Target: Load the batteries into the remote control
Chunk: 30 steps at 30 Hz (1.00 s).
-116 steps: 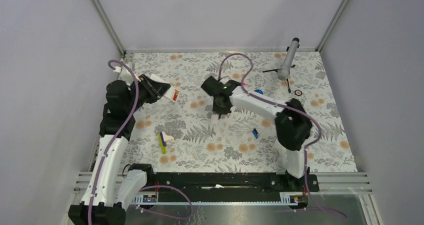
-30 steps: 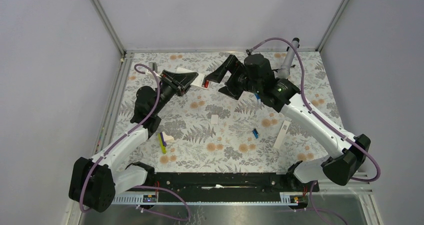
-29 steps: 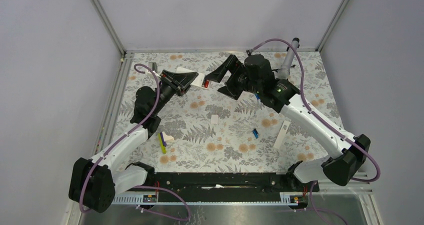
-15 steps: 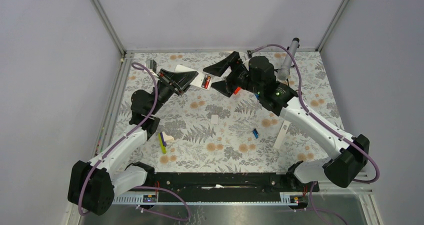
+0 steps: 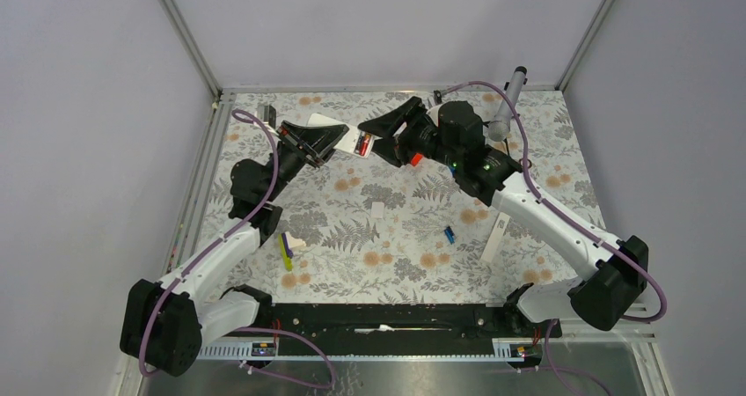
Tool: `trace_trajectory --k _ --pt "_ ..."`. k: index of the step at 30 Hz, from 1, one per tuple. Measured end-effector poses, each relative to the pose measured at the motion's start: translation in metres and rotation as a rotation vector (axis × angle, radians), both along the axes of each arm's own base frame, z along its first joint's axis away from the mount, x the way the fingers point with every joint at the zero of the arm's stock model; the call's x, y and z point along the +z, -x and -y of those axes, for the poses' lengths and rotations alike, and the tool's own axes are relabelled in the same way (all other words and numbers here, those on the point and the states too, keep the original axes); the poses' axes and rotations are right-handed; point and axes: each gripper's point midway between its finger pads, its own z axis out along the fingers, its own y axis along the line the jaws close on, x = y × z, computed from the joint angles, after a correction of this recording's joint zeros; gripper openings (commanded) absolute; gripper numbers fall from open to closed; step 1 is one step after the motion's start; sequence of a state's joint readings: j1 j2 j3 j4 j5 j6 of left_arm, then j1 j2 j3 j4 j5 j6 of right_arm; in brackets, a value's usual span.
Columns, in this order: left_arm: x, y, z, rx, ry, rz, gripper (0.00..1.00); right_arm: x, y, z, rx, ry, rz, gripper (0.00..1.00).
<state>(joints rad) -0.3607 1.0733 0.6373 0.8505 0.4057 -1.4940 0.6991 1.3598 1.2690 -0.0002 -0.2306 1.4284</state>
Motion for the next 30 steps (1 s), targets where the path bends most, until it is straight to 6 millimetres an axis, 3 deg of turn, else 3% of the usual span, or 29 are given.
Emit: trace_trajectory --k 13,30 --pt "-0.004 -0.002 0.003 -0.048 0.048 -0.079 0.00 -0.003 0.002 0.005 0.001 0.003 0.049 0.54" --pt "-0.011 -0.008 0.005 -0.093 0.115 -0.196 0.00 -0.013 -0.007 0.006 -0.009 0.147 0.242 0.56"
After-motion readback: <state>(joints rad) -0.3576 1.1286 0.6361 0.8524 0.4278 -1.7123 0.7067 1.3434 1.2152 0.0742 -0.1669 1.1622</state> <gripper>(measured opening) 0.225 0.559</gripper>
